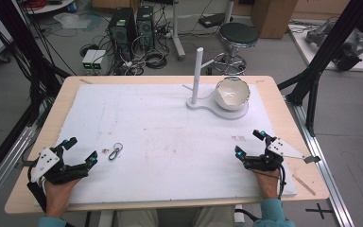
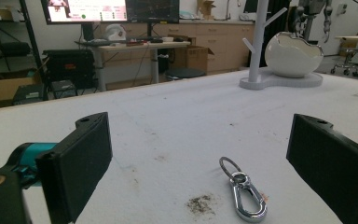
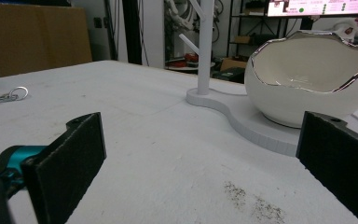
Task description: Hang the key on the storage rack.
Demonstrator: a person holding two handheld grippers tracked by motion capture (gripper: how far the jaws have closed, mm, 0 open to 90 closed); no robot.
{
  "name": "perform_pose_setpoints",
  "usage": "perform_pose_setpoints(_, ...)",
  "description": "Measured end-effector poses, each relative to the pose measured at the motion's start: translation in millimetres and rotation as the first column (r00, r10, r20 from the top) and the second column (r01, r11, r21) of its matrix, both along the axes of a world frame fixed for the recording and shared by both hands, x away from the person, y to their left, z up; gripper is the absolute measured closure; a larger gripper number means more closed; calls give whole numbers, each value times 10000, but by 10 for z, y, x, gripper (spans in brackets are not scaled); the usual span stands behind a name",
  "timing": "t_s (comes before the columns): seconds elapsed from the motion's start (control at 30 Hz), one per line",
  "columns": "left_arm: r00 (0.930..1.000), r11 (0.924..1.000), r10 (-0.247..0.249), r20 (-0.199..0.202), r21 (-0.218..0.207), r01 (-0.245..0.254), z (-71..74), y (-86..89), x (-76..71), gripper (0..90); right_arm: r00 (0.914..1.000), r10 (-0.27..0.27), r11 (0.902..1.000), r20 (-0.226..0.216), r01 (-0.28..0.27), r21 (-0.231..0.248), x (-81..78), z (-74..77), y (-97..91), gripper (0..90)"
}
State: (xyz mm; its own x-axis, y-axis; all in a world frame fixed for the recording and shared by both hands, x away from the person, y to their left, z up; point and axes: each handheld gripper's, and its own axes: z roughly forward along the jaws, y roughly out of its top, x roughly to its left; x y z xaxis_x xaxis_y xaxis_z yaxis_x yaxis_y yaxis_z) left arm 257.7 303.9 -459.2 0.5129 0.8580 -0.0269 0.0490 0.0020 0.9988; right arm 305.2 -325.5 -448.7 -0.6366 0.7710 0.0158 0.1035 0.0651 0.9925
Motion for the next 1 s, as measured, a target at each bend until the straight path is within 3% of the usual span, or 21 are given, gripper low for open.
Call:
perform_pose_setpoints(0.17, 9988, 9998, 3, -498, -187, -12, 53, 28, 54, 72, 10000, -15, 10000, 23, 15, -21, 0, 0, 2, 5)
perform_pose_setpoints(0.33, 9970, 9998, 4, -780, 180, 10, 240, 46, 101, 72, 9999, -4, 9999, 132, 6, -113, 2, 0, 6, 5)
perform_pose_setpoints(0.37, 9955, 9988, -130, -941, 455, 174, 374, 52, 145, 72, 9999, -1, 10000, 116, 2, -85, 2, 0, 5, 5)
perform_pose_setpoints(0.5, 9902, 9934, -414, -1337, 1010, 552, 662, 34, 254, 72, 10000, 3, 10000, 93, -3, -76, -9, -1, 7, 5)
perform_pose_setpoints(0.53, 9902, 9934, -414, -1337, 1010, 552, 662, 34, 254, 72, 9999, 10, 10000, 127, -9, -76, -7, -1, 4, 5)
perform_pose_setpoints(0.6, 9839, 9847, -701, -1643, 1463, 946, 866, -11, 342, 72, 9999, 31, 10000, 101, -30, -30, -6, -1, 2, 5)
perform_pose_setpoints(0.67, 9760, 9767, -991, -1937, 1687, 1327, 983, -57, 410, 72, 10000, 42, 10000, 86, -42, -21, -5, -1, 0, 5)
perform_pose_setpoints(0.73, 9635, 9654, -1305, -2339, 1913, 1772, 1087, -107, 483, 72, 10000, 32, 10000, 86, -32, -15, -6, -1, 1, 5)
perform_pose_setpoints(0.9, 9203, 9253, -1832, -3456, 2555, 2801, 1243, -238, 670, 68, 9999, 29, 10000, 107, -29, -15, -3, -1, 0, 5)
perform_pose_setpoints(0.93, 9137, 9167, -1809, -3638, 2742, 2907, 1259, -272, 711, 62, 9999, 26, 10000, 112, -26, -15, -3, -1, 0, 5)
perform_pose_setpoints(1.0, 9058, 9066, -1789, -3839, 2932, 3034, 1272, -313, 762, 62, 9999, 24, 10000, 102, -24, -9, -4, -1, -1, 5)
